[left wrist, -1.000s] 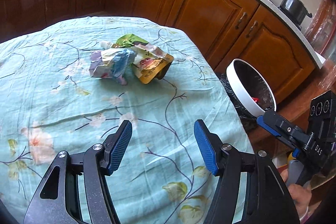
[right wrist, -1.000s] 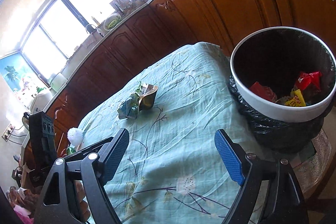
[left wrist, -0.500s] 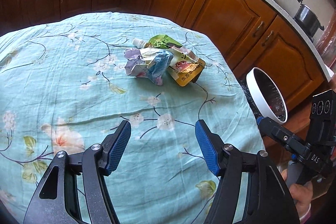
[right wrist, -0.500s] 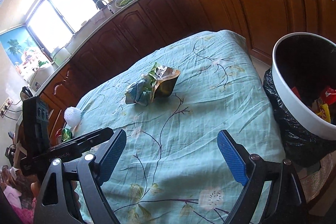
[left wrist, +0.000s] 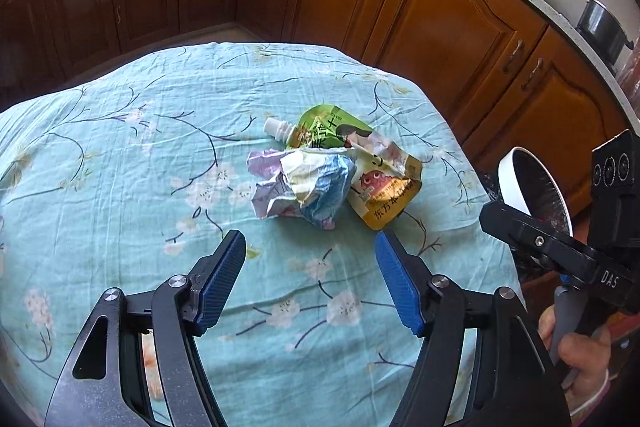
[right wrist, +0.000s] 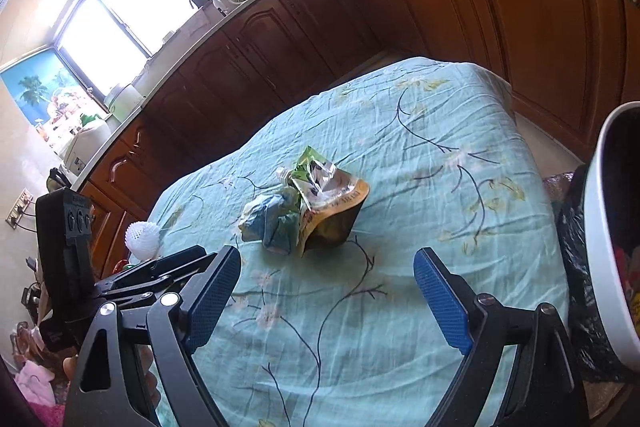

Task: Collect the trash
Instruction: 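Grasp the crumpled foil wrapper with the left tool while the right tool grasps the green drink pouch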

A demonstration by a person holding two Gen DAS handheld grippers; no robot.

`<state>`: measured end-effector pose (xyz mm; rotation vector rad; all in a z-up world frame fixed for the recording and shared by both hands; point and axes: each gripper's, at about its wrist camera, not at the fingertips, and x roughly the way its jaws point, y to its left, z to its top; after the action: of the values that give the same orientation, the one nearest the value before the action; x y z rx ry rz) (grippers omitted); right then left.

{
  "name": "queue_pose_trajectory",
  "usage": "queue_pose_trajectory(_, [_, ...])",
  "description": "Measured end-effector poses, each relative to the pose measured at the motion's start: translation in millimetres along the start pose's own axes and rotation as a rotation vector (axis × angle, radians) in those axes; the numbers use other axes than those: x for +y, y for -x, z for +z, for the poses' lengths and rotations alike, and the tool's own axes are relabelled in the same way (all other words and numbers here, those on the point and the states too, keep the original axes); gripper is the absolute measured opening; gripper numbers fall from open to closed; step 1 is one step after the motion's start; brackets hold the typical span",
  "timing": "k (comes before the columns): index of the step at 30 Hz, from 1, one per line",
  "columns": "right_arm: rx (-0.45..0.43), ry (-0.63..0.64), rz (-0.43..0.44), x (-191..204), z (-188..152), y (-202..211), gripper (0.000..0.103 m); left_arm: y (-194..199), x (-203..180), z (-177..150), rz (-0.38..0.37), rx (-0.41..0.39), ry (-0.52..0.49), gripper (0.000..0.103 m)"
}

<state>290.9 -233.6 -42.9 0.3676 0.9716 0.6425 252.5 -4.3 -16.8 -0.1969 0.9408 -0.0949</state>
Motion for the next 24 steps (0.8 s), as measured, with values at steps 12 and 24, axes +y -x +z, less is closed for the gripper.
queue_pose_trajectory(12, [0.056, -0.116, 0.027, -21.1, 25.1, -57.3, 0.016, -41.3, -0.4, 27.6, 0.023, 0.000, -0.027, 0.064])
queue_pose_trajectory(24, [-0.028, -0.091, 0.024, -23.3, -26.7, 20.9, 0.001, -15.1, -4.0, 1.3, -0.048, -0.004, -0.057, 0.037])
